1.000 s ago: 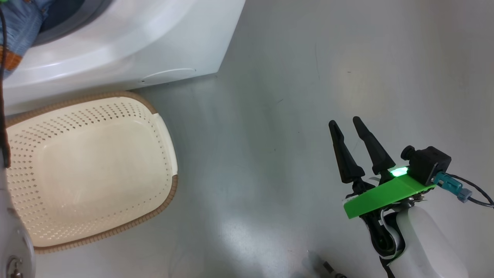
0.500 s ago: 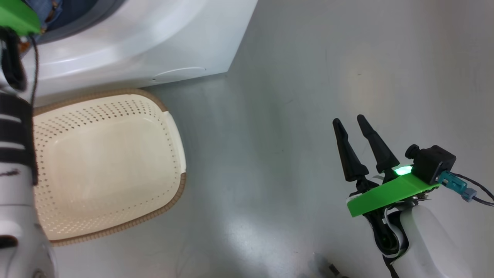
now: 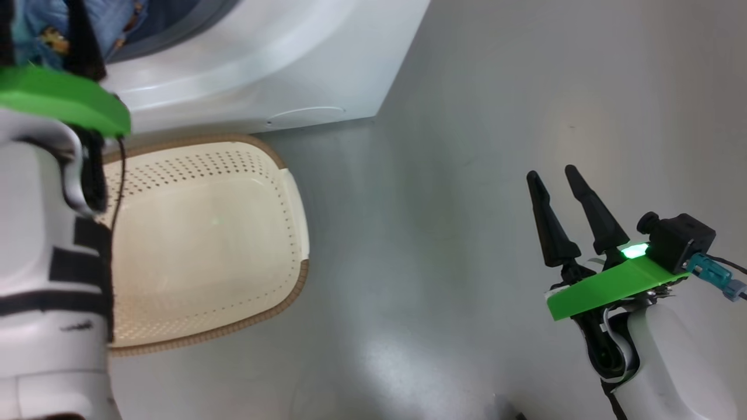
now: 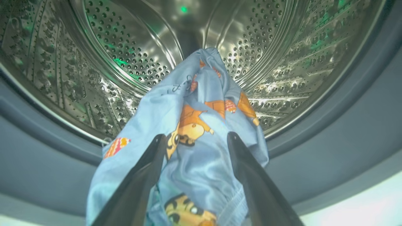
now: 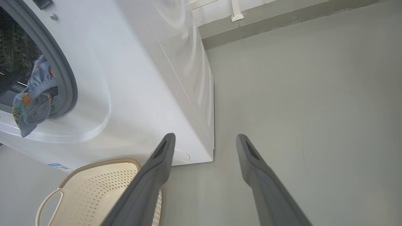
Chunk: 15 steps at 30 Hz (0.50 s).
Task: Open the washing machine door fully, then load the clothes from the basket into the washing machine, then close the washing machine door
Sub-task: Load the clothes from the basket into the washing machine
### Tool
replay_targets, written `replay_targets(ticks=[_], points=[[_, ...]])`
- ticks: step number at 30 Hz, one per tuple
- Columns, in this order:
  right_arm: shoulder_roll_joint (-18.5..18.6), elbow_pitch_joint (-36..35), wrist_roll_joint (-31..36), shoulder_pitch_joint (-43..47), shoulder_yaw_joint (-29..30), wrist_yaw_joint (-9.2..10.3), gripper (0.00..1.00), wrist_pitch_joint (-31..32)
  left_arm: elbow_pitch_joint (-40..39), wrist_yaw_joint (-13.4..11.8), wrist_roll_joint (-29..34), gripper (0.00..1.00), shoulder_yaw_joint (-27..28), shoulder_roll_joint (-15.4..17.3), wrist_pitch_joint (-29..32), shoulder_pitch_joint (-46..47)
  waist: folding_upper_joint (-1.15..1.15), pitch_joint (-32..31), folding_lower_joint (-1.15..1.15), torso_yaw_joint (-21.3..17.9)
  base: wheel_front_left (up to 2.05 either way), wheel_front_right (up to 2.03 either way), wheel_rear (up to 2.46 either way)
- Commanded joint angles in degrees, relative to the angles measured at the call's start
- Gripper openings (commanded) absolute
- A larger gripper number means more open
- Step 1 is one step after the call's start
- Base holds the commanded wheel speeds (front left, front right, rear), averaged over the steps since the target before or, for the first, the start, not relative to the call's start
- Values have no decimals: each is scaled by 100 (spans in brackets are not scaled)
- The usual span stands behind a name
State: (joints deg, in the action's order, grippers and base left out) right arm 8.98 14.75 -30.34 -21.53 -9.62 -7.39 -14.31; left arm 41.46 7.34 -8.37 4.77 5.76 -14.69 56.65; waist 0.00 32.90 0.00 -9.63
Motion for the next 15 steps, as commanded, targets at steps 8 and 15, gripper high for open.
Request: replay_targets(ticks=[8, 15], points=[[172, -145, 71, 67, 8, -10, 100, -69, -731, 13, -126, 100, -5, 15, -30, -922, 0, -163, 0, 283, 0, 0, 0], [254, -168, 91, 118, 89, -10, 100, -69, -1179, 13, -159, 100, -9, -91, -30, -1482, 0, -212, 0, 416, 0, 0, 0]])
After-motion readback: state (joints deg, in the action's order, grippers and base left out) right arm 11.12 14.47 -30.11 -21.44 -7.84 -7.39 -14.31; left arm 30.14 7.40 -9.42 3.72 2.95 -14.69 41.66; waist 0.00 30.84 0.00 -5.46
